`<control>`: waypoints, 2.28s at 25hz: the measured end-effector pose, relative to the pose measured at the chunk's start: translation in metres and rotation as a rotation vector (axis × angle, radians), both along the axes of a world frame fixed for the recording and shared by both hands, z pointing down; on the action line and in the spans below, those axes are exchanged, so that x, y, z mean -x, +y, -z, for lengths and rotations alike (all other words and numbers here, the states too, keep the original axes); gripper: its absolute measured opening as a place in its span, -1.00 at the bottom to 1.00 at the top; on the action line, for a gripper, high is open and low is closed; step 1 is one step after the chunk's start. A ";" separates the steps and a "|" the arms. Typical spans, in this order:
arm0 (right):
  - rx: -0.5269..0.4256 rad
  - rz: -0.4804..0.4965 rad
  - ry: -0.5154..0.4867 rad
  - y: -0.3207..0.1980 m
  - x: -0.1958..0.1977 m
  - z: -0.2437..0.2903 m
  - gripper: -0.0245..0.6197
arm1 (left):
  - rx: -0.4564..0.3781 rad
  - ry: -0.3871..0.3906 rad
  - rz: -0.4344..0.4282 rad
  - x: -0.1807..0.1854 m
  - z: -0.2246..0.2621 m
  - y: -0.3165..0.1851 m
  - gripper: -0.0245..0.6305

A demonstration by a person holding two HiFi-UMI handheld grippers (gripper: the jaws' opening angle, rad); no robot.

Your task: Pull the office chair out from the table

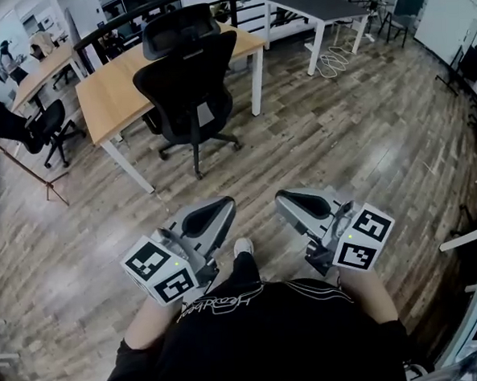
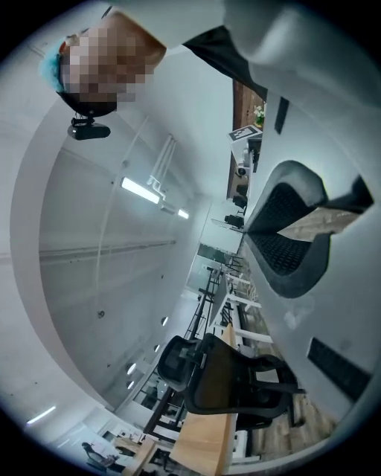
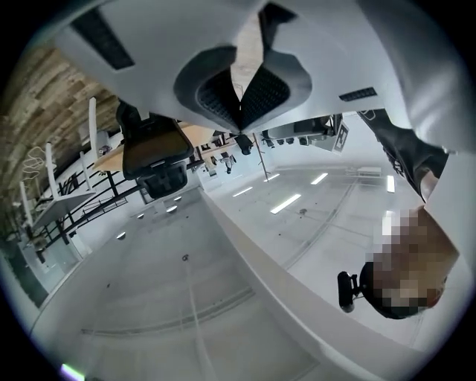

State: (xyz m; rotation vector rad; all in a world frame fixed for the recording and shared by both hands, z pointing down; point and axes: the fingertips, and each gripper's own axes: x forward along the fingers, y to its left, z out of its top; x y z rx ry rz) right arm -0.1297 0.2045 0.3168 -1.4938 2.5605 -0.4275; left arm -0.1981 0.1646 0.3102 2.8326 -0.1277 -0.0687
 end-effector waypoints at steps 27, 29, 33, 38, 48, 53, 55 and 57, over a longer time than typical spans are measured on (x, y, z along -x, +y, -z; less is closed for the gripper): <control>0.095 -0.019 0.056 -0.321 -0.177 -0.033 -0.80 | 0.048 -0.066 0.048 -0.152 -0.041 -0.328 -0.90; 0.084 0.007 0.069 -0.337 -0.190 -0.030 -0.80 | 0.045 -0.069 0.080 -0.163 -0.040 -0.341 -0.90; 0.068 0.091 0.079 -0.376 -0.219 -0.025 -0.80 | 0.035 -0.076 0.163 -0.188 -0.033 -0.371 -0.90; 0.045 0.173 0.125 -0.430 -0.262 -0.013 -0.80 | 0.017 -0.092 0.289 -0.222 -0.028 -0.410 -0.90; 0.018 0.234 0.246 -0.501 -0.330 -0.027 -0.79 | -0.021 -0.196 0.552 -0.246 -0.046 -0.458 -0.87; -0.013 0.183 0.392 -0.537 -0.344 -0.043 -0.61 | -0.139 -0.364 0.677 -0.220 -0.063 -0.489 -0.58; -0.011 0.164 0.457 -0.555 -0.348 -0.049 -0.49 | -0.146 -0.387 0.702 -0.209 -0.068 -0.506 -0.52; 0.001 0.157 0.502 -0.572 -0.350 -0.054 -0.38 | -0.125 -0.399 0.708 -0.198 -0.076 -0.523 -0.44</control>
